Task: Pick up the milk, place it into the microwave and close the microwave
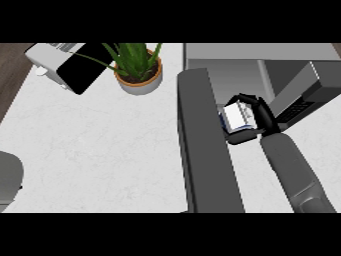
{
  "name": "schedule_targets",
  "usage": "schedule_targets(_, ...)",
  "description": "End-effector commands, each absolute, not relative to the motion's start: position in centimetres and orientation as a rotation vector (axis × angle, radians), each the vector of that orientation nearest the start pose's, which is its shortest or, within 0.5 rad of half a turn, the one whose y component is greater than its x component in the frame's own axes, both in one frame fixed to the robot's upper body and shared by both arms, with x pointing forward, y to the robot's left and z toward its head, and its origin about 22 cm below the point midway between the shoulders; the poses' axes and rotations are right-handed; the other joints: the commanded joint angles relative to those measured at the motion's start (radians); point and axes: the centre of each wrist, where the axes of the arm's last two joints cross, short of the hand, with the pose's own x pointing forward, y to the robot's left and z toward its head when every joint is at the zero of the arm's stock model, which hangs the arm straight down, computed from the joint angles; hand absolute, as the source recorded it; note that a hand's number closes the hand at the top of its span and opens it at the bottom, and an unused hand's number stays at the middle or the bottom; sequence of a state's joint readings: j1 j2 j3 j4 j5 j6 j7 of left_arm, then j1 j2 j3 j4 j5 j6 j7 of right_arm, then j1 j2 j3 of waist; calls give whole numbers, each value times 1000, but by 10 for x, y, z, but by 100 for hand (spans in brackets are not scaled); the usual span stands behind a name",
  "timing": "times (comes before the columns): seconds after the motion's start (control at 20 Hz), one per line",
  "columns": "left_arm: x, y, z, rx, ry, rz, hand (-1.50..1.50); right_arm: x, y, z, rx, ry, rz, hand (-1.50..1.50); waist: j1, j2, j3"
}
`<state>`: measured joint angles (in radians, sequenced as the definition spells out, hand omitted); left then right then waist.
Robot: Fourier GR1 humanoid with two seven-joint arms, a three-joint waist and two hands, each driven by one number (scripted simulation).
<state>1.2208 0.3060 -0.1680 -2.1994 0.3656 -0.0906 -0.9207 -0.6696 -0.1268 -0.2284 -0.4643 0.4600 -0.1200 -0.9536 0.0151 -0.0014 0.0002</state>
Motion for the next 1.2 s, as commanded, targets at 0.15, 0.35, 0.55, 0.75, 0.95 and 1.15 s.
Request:
schedule_targets(0.15,-30,273,41,89,-1942,248,-150,400,-232,-12,-202,-1989,576,150,2,2,0)
schedule_targets(0.35,-18,281,42,121,-1958,247,-150,422,-215,15,-234,-1944,625,150,16,10,1)
schedule_targets(0.55,-24,282,45,70,-1929,227,-150,426,-226,16,-401,-1924,604,150,46,21,2)
schedule_targets(0.75,-3,293,33,47,-1949,215,-150,430,-219,19,-490,-1929,550,150,55,33,2)
schedule_targets(0.95,-3,293,31,39,-1929,203,-150,432,-219,20,-628,-1859,462,150,78,41,3)
schedule_targets(1.15,4,294,30,23,-1937,195,-150,438,-215,31,-688,-1867,328,-150,93,51,4)
